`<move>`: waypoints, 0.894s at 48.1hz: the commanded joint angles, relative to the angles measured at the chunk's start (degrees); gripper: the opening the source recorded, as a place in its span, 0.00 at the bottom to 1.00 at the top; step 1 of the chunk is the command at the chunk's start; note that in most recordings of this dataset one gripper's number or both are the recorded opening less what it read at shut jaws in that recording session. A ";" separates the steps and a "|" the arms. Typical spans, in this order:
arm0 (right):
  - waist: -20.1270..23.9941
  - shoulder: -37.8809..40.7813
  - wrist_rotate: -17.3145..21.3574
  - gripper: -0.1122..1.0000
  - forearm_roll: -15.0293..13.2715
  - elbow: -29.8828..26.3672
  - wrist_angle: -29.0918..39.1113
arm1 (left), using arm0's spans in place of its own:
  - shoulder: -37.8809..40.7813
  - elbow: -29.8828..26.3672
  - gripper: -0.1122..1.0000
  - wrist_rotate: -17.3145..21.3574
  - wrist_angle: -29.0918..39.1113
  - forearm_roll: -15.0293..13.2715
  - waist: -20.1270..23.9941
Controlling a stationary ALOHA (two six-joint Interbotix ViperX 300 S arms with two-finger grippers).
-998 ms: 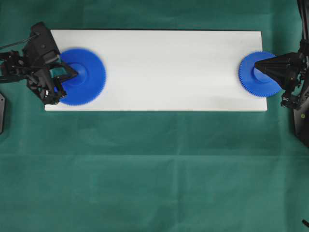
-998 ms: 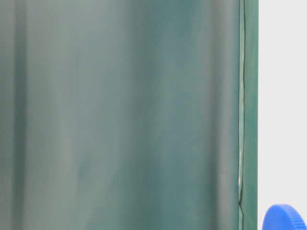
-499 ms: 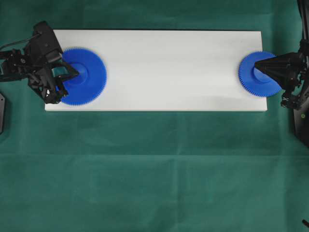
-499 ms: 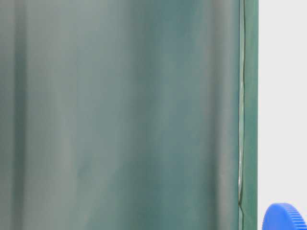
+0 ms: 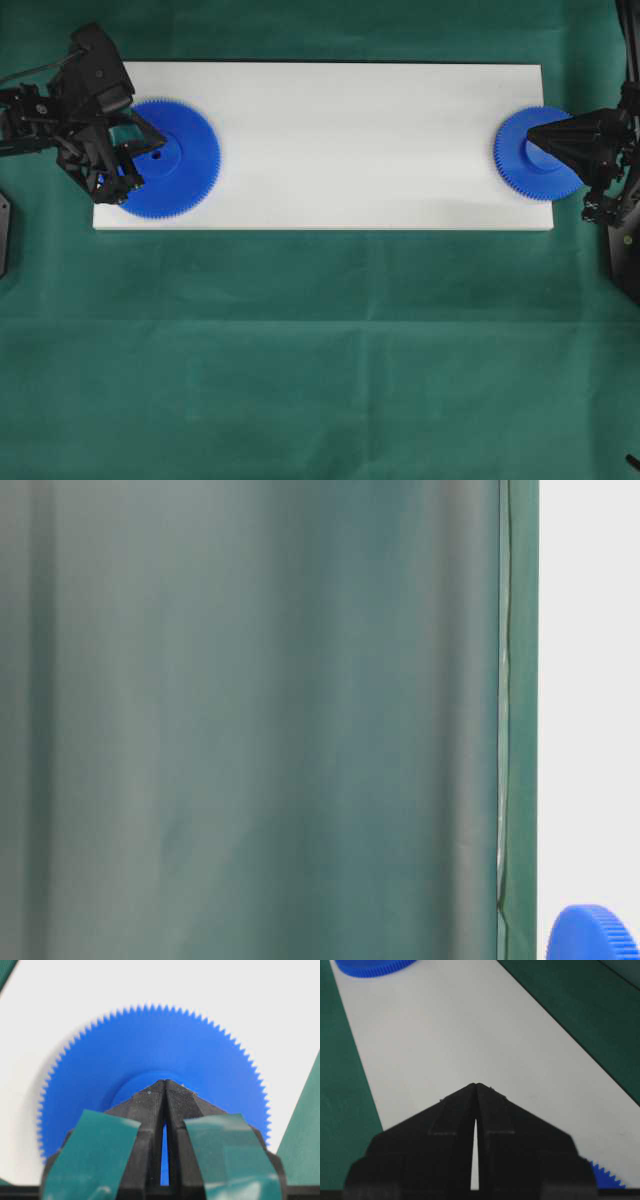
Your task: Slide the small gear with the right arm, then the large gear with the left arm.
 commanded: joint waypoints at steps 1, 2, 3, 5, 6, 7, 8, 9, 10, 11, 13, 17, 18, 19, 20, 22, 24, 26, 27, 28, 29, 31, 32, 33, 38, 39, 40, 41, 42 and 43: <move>0.09 0.18 -0.09 0.55 0.09 -0.79 -0.53 | -1.67 -1.67 0.10 0.00 -0.18 0.00 -0.35; 0.09 0.18 -0.09 0.55 0.09 -0.79 -0.53 | -1.85 -1.93 0.10 0.00 -0.18 0.00 -0.53; 0.09 0.18 -0.09 0.55 0.09 -0.88 -0.53 | -2.20 -2.11 0.10 0.09 -0.18 0.00 -0.70; 0.09 0.18 -0.09 0.55 0.09 -0.79 -0.53 | -2.72 -2.46 0.10 0.09 -0.26 0.00 -1.05; 0.09 0.18 -0.09 0.55 0.09 -0.79 -0.53 | -2.90 -2.55 0.10 0.09 -0.35 0.00 -1.23; 0.09 0.18 -0.09 0.55 0.09 -0.79 -0.62 | -3.08 -2.55 0.10 0.09 -0.53 0.00 -1.32; 0.09 0.18 0.00 0.55 0.09 -0.79 -0.53 | -3.25 -2.64 0.10 0.09 -0.62 0.00 -1.49; 0.09 0.18 -0.09 0.55 0.18 -0.79 -0.53 | -3.34 -2.72 0.10 0.09 -0.70 0.00 -1.67; 0.09 0.18 -0.09 0.55 0.09 -0.88 -0.62 | -3.43 -2.81 0.10 0.09 -0.79 0.00 -1.76; 0.09 0.18 -0.09 0.55 0.09 -0.88 -0.53 | -3.60 -2.81 0.10 0.09 -0.88 0.00 -1.85; 0.09 0.18 -0.09 0.55 0.18 -0.79 -0.53 | -3.60 -2.81 0.10 0.09 -1.23 0.00 -2.11; 0.09 0.18 -0.09 0.55 0.18 -0.88 -0.53 | -3.60 -2.72 0.10 0.09 -1.93 0.00 -2.37; 0.09 0.18 -0.09 0.55 0.09 -0.88 -0.53 | -3.60 -2.64 0.10 0.09 -2.11 0.00 -2.46; 0.09 0.18 -0.09 0.55 0.09 -0.88 -0.53 | -3.60 -2.55 0.10 0.09 -2.20 0.00 -2.46; 0.09 0.18 0.00 0.55 0.09 -0.88 -0.53 | -3.60 -2.55 0.10 0.09 -2.29 0.00 -2.46; 0.09 0.18 -0.09 0.55 0.18 -0.97 -0.53 | -3.60 -2.55 0.10 0.09 -2.46 0.00 -2.46; 0.09 0.18 -0.09 0.55 0.09 -0.88 -0.53 | -3.60 -2.55 0.10 0.09 -2.46 0.00 -2.46; 0.09 0.18 -0.09 0.55 0.09 -0.97 -0.53 | -3.60 -2.55 0.10 0.09 -2.64 0.00 -2.46; 0.09 0.18 0.00 0.55 0.09 -0.97 -0.53 | -3.60 -2.46 0.10 0.09 -2.64 0.00 -2.55; 0.00 0.18 0.00 0.55 0.09 -0.97 -0.53 | -3.60 -2.55 0.10 0.09 -2.72 0.00 -2.55; 0.09 0.18 0.00 0.55 0.09 -0.88 -0.53 | -3.60 -2.55 0.10 0.09 -2.81 0.00 -2.46; 0.09 0.18 -0.09 0.55 0.09 -0.88 -0.53 | -3.52 -2.46 0.10 0.09 -2.90 0.00 -2.55; 0.00 0.18 -0.09 0.55 0.09 -0.88 -0.53 | -3.52 -2.46 0.10 0.09 -2.99 0.00 -2.55; 0.09 0.18 -0.09 0.55 0.09 -0.88 -0.53 | -3.52 -2.46 0.10 0.09 -2.99 0.00 -2.55; 0.09 0.18 0.00 0.55 0.09 -0.79 -0.53 | -3.52 -2.46 0.10 0.09 -2.99 0.00 -2.64; 0.09 0.18 -0.09 0.55 0.09 -0.79 -0.53 | -3.52 -2.37 0.10 0.09 -2.99 0.00 -2.72; 0.09 0.18 0.00 0.55 0.18 -0.79 -0.53 | -3.52 -2.46 0.10 0.09 -2.99 0.00 -2.81; 0.00 0.18 0.00 0.55 0.09 -0.79 -0.53 | -3.52 -2.46 0.10 0.09 -2.99 0.00 -2.90; 0.09 0.18 0.00 0.55 0.09 -0.79 -0.53 | -3.52 -2.46 0.10 0.09 -2.99 0.00 -3.08; 0.09 0.18 0.00 0.55 0.18 -0.79 -0.53 | -3.52 -2.46 0.10 0.09 -2.99 0.00 -3.25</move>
